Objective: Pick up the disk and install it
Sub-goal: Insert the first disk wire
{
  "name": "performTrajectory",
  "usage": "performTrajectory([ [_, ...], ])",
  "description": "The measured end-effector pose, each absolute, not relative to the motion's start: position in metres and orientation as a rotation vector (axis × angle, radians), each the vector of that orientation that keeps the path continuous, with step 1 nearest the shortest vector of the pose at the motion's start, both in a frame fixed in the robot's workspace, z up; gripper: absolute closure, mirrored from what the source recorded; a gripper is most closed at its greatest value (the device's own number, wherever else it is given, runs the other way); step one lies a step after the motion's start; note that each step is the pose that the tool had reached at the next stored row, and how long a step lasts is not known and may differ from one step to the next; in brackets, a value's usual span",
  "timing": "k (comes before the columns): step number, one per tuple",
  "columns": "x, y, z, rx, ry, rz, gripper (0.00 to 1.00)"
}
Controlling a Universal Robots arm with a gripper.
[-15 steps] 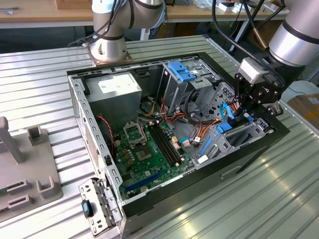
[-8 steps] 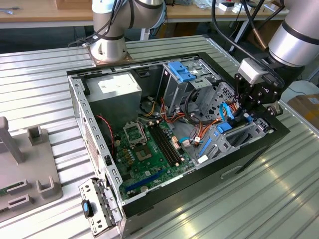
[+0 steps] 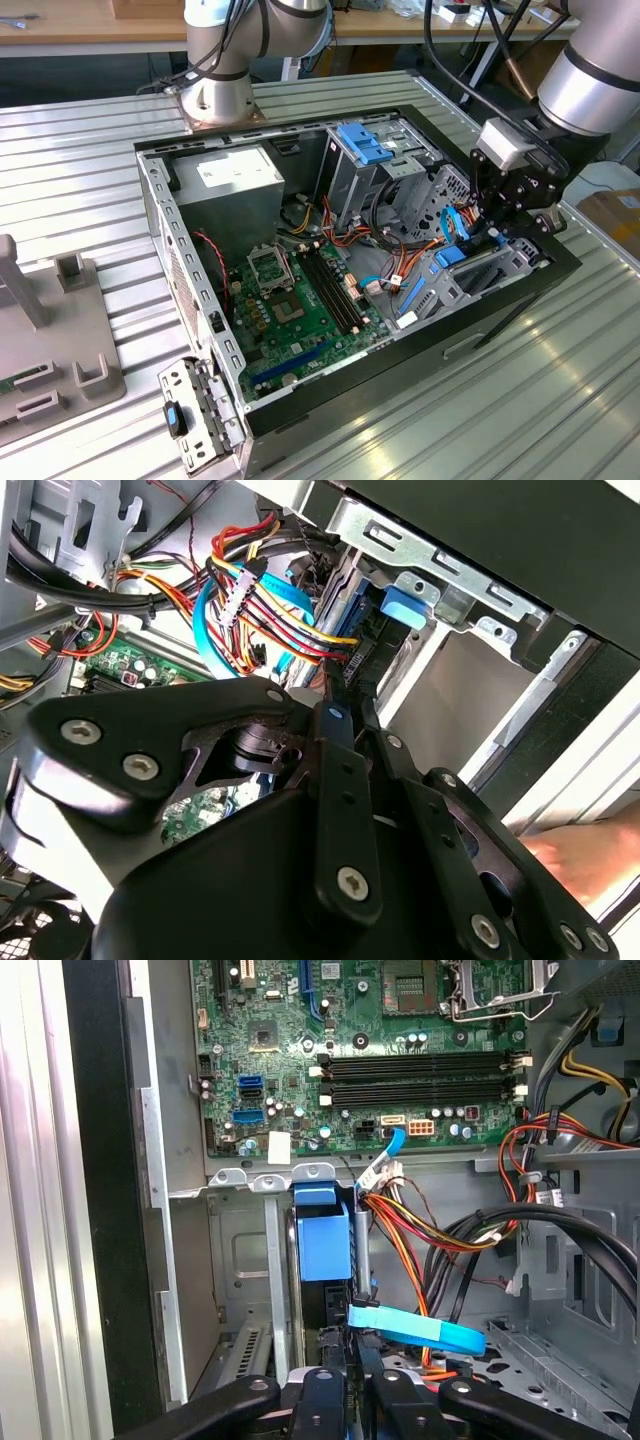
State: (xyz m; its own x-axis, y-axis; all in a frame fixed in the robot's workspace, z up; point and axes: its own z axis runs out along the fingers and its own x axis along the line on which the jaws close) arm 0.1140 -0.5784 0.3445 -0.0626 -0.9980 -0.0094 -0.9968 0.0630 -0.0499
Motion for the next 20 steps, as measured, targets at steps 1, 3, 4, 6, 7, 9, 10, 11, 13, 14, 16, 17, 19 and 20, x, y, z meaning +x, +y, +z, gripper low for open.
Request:
performTrajectory([
  [1,0.114,-0.5784,0.3449,-2.122,2.26,-0.046,0.83],
  [3,0.114,-0.5784,0.3477,-2.122,2.26,-0.046,0.83],
  [4,0.114,-0.5783,0.3477,-2.122,2.26,-0.046,0.83],
  [6,0.1139,-0.5783,0.3479,-2.122,2.26,-0.047,0.83],
  [7,0.1139,-0.5783,0.3479,-2.122,2.26,-0.047,0.83],
  [9,0.1139,-0.5783,0.3478,-2.122,2.26,-0.047,0.83],
  [10,0.1139,-0.5782,0.3471,-2.122,2.26,-0.047,0.83],
  [11,0.1139,-0.5783,0.3457,-2.122,2.26,-0.047,0.83],
  [13,0.1139,-0.5783,0.3435,-2.122,2.26,-0.047,0.83],
  [14,0.1139,-0.5783,0.343,-2.122,2.26,-0.047,0.83],
  [16,0.1139,-0.5783,0.3427,-2.122,2.26,-0.047,0.83],
  [17,0.1139,-0.5783,0.3425,-2.122,2.26,-0.047,0.83],
  [19,0.1139,-0.5782,0.3411,-2.124,2.262,-0.05,0.83],
  [20,0.1139,-0.5783,0.3398,-2.126,2.263,-0.055,0.83],
])
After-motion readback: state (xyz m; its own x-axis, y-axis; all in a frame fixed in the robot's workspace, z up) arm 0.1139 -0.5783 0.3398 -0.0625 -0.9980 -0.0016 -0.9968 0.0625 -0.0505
